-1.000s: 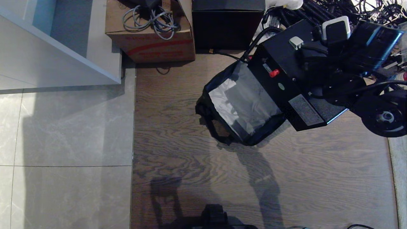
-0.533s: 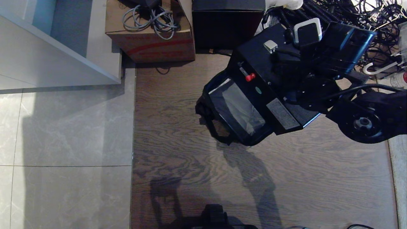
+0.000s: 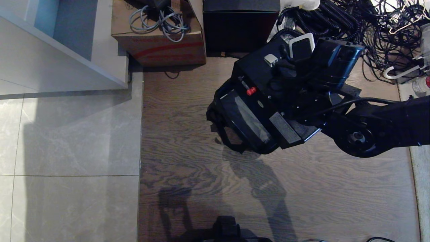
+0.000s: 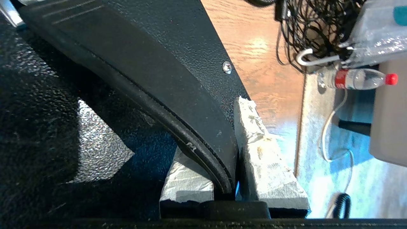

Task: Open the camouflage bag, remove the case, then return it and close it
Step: Place the black box back

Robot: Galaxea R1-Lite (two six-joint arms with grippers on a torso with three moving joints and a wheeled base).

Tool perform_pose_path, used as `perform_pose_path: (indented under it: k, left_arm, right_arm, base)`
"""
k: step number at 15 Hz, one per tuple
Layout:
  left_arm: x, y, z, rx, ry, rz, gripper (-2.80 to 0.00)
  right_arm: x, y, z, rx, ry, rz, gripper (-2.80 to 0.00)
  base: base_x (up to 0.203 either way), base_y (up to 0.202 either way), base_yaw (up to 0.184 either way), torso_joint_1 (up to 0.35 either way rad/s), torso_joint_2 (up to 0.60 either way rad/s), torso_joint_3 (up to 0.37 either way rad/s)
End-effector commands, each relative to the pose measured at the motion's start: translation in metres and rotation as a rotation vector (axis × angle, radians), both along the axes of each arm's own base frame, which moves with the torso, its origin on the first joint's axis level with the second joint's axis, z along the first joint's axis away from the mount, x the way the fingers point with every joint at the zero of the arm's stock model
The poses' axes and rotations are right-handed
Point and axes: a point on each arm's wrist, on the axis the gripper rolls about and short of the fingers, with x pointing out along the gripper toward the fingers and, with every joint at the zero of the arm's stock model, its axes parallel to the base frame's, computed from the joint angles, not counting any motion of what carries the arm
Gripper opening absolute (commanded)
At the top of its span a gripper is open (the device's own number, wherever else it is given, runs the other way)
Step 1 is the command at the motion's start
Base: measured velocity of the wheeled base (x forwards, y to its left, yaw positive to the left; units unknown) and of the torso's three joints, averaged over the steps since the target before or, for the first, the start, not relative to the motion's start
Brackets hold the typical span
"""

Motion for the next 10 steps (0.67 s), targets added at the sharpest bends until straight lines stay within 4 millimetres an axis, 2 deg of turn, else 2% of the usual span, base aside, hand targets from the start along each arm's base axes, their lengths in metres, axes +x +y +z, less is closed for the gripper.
perform_pose_path:
  k: [1,4,10]
  left_arm:
    - [0.0,0.0,0.0,0.0,0.0,0.0,-2.8]
    - [0.0,0.0,0.0,0.0,0.0,0.0,-2.8]
    - [0.0,0.0,0.0,0.0,0.0,0.0,-2.8]
  right_arm:
    - [0.001,0.002,-0.007,-0.008,0.013,-0.001,-2.8]
    - [0.003,0.007,-0.024,0.006,0.035,0.012,-2.8]
    - [0.006,0.012,-0.014,0.029,0.008,0.02,-2.8]
  base:
    - [0.0,0.0,0.0,0.0,0.0,0.0]
    - [0.0,0.0,0.0,0.0,0.0,0.0]
    - [0.0,0.0,0.0,0.0,0.0,0.0]
